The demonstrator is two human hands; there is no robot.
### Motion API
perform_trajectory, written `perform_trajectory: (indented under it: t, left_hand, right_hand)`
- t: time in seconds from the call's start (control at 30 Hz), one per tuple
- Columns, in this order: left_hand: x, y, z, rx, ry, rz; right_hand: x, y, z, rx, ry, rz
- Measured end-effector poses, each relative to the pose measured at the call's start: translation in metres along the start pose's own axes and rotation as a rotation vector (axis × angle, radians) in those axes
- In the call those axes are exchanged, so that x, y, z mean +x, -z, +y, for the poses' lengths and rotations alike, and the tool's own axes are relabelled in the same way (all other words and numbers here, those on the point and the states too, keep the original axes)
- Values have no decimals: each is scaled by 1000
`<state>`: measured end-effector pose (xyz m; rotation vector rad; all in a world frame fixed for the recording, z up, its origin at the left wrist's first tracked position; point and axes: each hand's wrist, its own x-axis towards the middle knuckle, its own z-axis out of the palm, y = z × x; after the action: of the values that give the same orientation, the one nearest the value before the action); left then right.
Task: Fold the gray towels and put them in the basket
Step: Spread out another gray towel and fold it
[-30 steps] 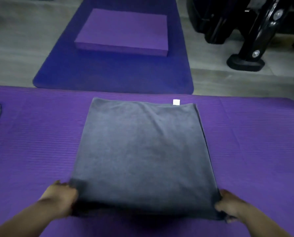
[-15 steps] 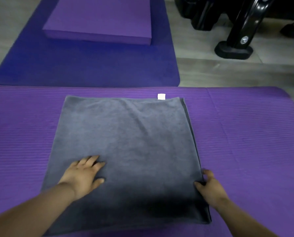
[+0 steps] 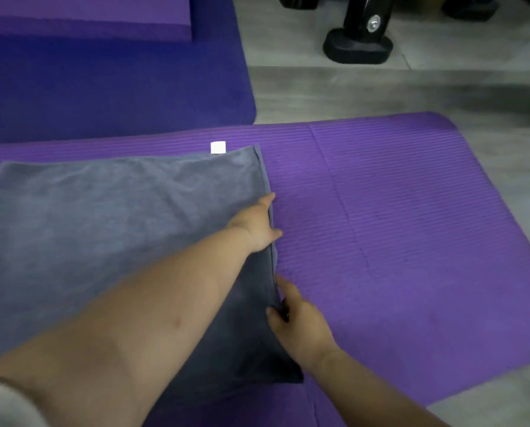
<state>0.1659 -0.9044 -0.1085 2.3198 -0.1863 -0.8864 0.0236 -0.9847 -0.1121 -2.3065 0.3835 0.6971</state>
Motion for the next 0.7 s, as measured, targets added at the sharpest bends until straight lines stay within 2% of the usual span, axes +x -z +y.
perform_trajectory:
  t: [0.17,0.37,0.5,0.7]
  left_hand:
    - [-11,2,-18,65,-52,78]
    - [-41,57,-59,63,-100,138]
    - [-76,102,-113,-20,-104,219]
    - [-131,152,-223,-114,-13,314]
  right_hand:
    - [-10,9,-21,-147,83,-93]
    - [-20,-12,-90,-222,226,-202]
    - [-25,-50,-151,-220,304,-233]
    - [-26,-150,-213,-160,279,-271]
